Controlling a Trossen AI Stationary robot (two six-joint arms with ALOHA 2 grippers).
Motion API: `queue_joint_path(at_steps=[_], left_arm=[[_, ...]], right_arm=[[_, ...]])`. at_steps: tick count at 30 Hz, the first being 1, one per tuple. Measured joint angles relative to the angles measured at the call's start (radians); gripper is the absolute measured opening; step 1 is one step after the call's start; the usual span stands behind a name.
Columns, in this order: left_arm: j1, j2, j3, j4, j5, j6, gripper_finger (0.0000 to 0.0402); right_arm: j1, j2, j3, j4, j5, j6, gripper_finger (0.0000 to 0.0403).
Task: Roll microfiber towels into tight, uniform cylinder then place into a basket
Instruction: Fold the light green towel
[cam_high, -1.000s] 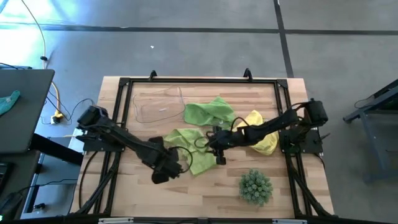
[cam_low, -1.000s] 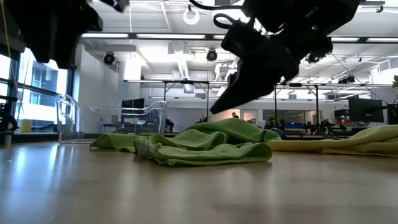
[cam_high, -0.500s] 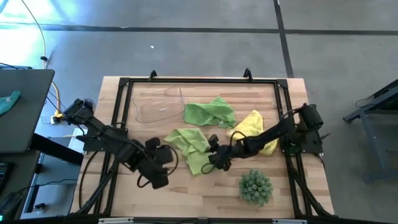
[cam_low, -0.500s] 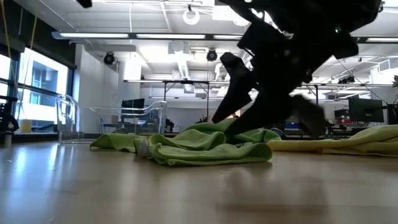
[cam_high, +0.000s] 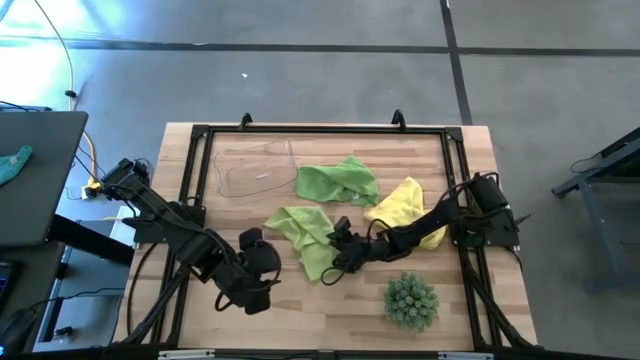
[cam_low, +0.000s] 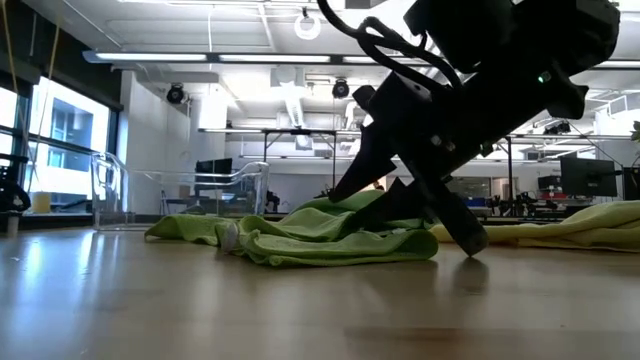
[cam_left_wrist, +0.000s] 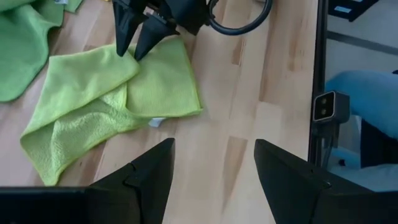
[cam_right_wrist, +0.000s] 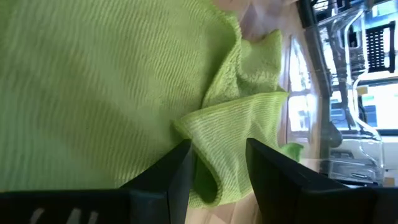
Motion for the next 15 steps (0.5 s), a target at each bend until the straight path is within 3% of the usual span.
queue_joint_path(at_steps=[15], left_arm=[[0.000, 0.000, 0.000, 0.001, -0.011, 0.112, 0.0211]], right_arm=[[0.010, 0.000, 0.000, -0.018, -0.006, 0.026, 0.0142]])
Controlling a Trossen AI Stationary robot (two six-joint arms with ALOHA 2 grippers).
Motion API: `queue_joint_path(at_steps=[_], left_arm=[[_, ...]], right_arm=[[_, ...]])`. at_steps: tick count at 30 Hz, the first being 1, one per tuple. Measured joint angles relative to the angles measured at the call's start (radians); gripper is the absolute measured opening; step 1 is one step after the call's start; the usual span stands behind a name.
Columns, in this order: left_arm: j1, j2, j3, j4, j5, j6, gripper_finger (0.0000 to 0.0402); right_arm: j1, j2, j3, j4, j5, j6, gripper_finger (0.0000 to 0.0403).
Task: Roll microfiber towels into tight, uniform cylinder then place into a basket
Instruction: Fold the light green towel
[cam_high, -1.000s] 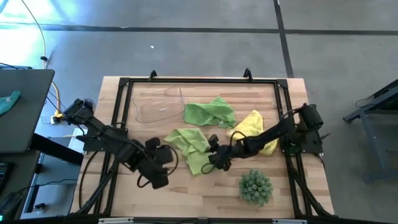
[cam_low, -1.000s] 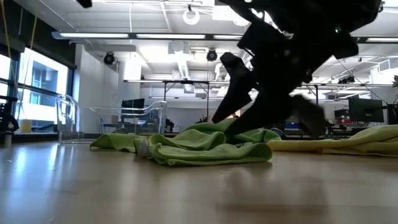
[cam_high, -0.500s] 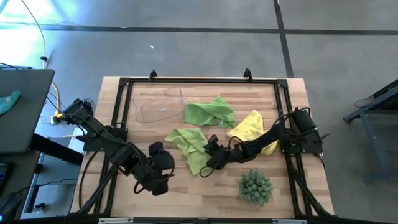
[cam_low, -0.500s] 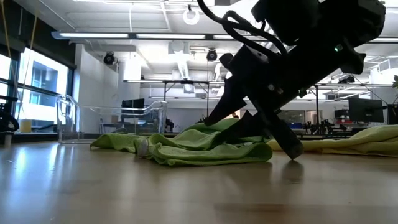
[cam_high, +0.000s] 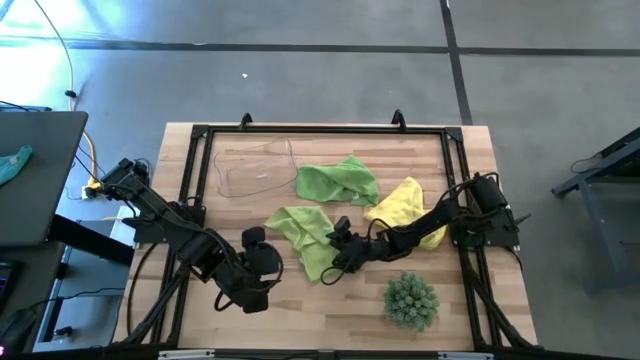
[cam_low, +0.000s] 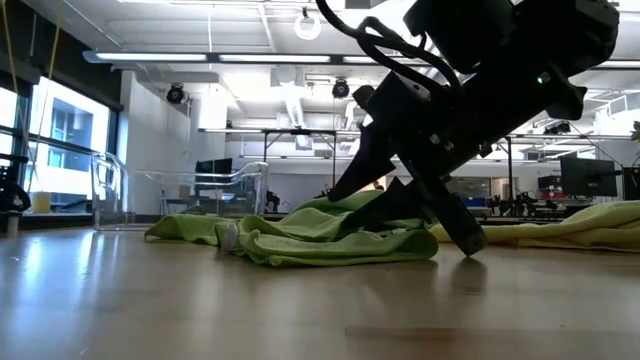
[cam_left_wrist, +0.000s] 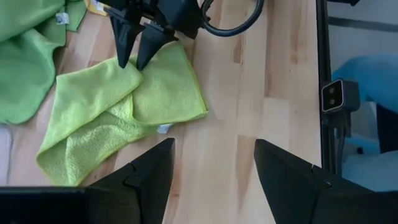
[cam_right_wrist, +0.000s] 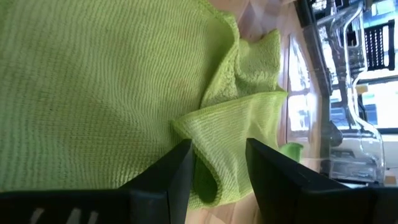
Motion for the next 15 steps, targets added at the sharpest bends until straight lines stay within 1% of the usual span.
queue_joint_path(at_steps=[3, 4, 6, 9, 11, 13, 15], left_arm=[[0.007, 0.000, 0.000, 0.000, 0.000, 0.022, 0.0211], [0.009, 0.000, 0.000, 0.000, 0.000, 0.029, 0.0211], [0.017, -0.002, 0.000, 0.000, 0.000, 0.040, 0.0211], [0.037, -0.007, 0.000, 0.000, 0.001, 0.051, 0.0211], [0.053, -0.007, 0.000, -0.003, 0.004, 0.051, 0.0211], [0.065, -0.015, -0.001, -0.010, 0.004, 0.050, 0.0211], [0.078, -0.018, 0.000, -0.008, 0.004, 0.036, 0.0211]], right_arm=[[0.006, 0.000, 0.000, -0.011, 0.000, 0.040, 0.0142], [0.006, 0.000, 0.001, -0.016, -0.001, 0.066, 0.0142], [0.002, 0.000, 0.023, -0.080, -0.009, 0.149, 0.0142], [-0.019, 0.005, 0.089, -0.251, -0.096, 0.251, 0.0142], [-0.039, 0.004, 0.135, -0.324, -0.153, 0.280, 0.0142], [-0.056, 0.005, 0.164, -0.368, -0.151, 0.288, 0.0142], [-0.067, 0.005, 0.189, -0.374, -0.136, 0.288, 0.0142]])
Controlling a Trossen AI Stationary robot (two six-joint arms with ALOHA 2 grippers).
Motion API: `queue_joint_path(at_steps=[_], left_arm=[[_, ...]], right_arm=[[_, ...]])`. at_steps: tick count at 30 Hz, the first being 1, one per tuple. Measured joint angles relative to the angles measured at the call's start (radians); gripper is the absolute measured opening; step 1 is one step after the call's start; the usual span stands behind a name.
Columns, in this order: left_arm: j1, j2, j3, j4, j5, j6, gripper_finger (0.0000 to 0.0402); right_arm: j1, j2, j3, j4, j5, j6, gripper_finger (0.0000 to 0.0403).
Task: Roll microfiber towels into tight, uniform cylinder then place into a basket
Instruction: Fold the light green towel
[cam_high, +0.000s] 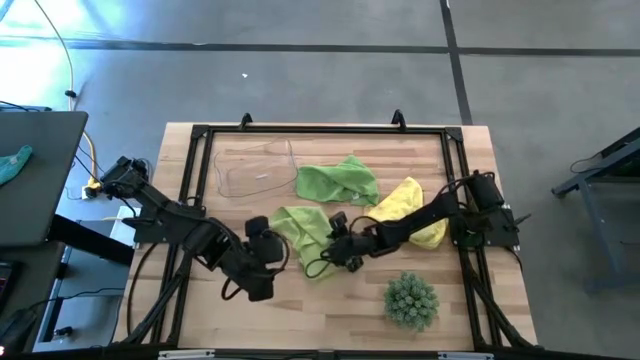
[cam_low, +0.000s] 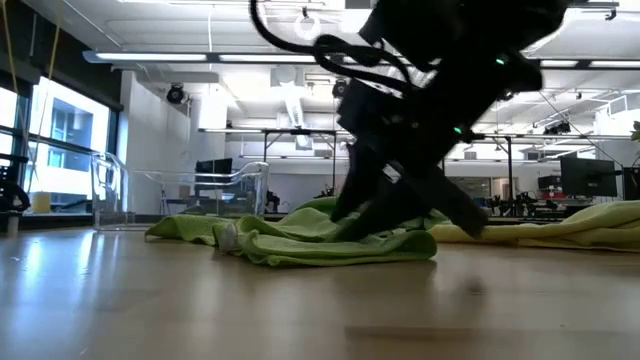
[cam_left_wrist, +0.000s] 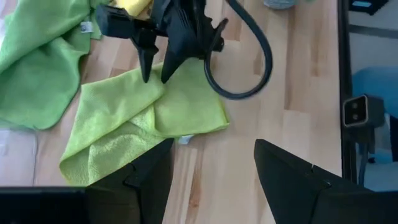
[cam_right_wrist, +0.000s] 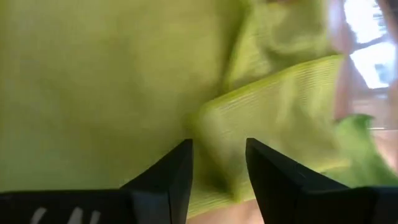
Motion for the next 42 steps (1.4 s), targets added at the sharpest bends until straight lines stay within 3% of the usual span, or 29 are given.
queue_joint_path(at_steps=[11, 21, 29, 42], left_arm=[[0.007, 0.002, 0.000, 0.001, -0.008, -0.116, 0.0211], [0.007, 0.002, 0.000, 0.001, -0.016, -0.057, 0.0211], [0.007, 0.002, 0.000, 0.001, -0.016, -0.003, 0.0211], [0.008, 0.002, 0.000, 0.001, -0.045, 0.014, 0.0211]], right_arm=[[-0.003, -0.001, 0.010, -0.044, 0.001, -0.023, 0.0142], [0.018, -0.002, 0.011, 0.002, 0.001, -0.002, 0.0142], [0.018, 0.015, 0.011, -0.031, 0.043, -0.176, 0.0142], [0.033, 0.086, 0.013, 0.151, 0.140, -0.308, 0.0142]])
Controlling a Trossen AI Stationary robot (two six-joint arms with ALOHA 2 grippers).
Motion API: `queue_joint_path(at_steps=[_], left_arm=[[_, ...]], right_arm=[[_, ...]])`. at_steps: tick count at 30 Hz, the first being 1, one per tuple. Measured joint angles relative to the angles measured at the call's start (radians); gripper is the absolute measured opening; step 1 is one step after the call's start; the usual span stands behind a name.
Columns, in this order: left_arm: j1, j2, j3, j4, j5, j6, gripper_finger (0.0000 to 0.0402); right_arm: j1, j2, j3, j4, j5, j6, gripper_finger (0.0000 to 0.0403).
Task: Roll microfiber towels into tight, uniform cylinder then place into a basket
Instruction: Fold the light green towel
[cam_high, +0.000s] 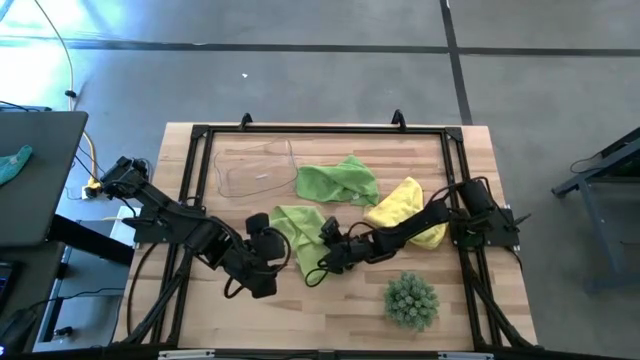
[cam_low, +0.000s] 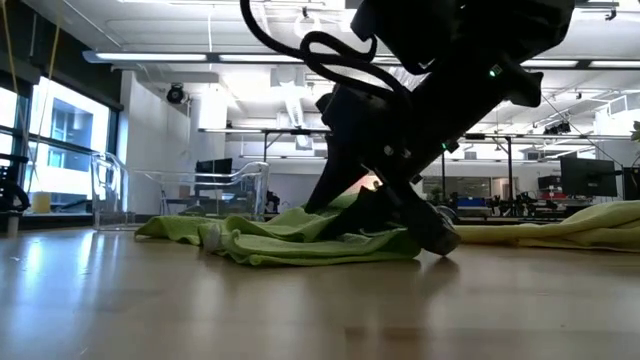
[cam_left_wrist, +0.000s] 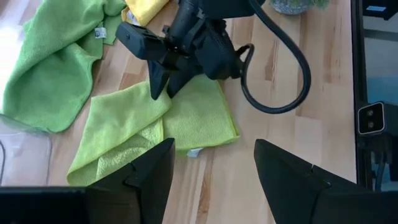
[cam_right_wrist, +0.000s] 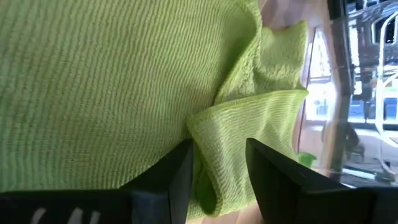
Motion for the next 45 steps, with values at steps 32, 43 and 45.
queue_joint_path(at_steps=[32, 43, 45], left_arm=[[0.091, 0.000, 0.000, 0.000, 0.053, 0.013, 0.0211], [0.091, 0.000, 0.000, -0.002, 0.047, 0.058, 0.0211], [0.091, 0.000, 0.000, -0.002, 0.045, 0.069, 0.0211]], right_arm=[[-0.042, 0.003, -0.003, 0.182, -0.040, 0.021, 0.0142], [-0.058, 0.002, -0.003, 0.093, -0.005, 0.249, 0.0131], [-0.058, 0.002, -0.003, 0.092, -0.004, 0.284, 0.0111]])
